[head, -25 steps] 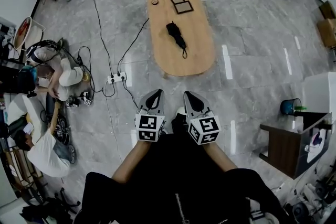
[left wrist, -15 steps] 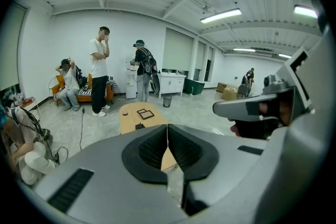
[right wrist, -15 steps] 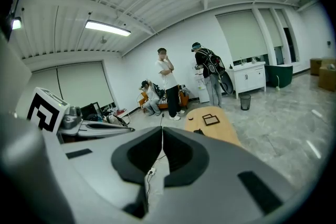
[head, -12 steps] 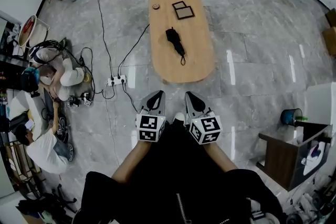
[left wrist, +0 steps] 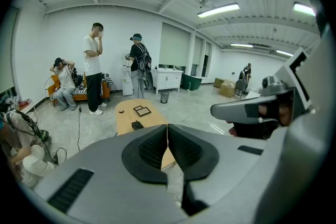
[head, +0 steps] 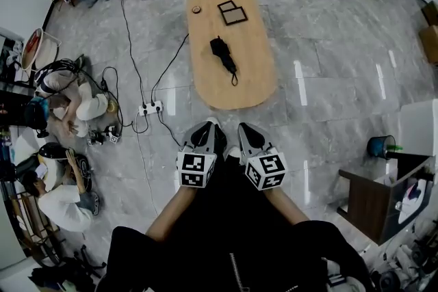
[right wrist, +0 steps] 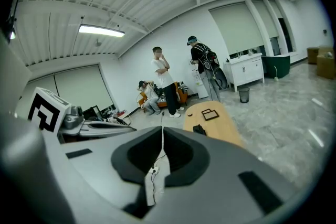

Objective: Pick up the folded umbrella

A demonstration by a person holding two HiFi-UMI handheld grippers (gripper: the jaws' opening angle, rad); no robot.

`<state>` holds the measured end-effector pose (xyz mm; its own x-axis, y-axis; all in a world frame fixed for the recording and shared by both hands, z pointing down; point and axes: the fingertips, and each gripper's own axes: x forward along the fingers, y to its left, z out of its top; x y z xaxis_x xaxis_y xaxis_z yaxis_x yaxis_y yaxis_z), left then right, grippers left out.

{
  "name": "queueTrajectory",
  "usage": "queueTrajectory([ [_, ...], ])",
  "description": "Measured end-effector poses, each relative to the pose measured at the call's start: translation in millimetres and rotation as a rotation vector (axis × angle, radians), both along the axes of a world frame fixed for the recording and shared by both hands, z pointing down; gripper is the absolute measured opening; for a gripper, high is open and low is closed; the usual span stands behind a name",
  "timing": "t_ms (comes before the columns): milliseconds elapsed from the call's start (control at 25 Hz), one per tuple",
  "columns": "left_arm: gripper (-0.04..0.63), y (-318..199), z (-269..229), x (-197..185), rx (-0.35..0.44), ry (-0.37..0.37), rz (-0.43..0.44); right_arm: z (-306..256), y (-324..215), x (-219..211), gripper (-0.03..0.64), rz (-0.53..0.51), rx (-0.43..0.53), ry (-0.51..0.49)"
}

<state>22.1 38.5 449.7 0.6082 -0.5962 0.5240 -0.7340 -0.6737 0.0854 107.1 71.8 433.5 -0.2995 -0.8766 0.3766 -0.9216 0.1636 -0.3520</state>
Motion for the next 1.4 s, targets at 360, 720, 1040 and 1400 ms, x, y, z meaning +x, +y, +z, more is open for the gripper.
queueTrajectory([
  [360,0.015,-38,9,13,-0.020,0.024,0.007,5,-37,10,0.014,0.006,-0.010,0.016],
  [720,0.015,-102,19,15,-0.066,0.040,0.021,11,-106,5,0.014,0.002,-0.050,0.023],
  [1040,0.015,-156,21,16,-0.091,0.068,0.045,10,-161,5,0.018,0.025,-0.066,0.061],
  [1400,0.015,-212,32,5,-0.092,0.062,0.070,26,-220,-8,0.034,0.029,-0.123,0.103],
])
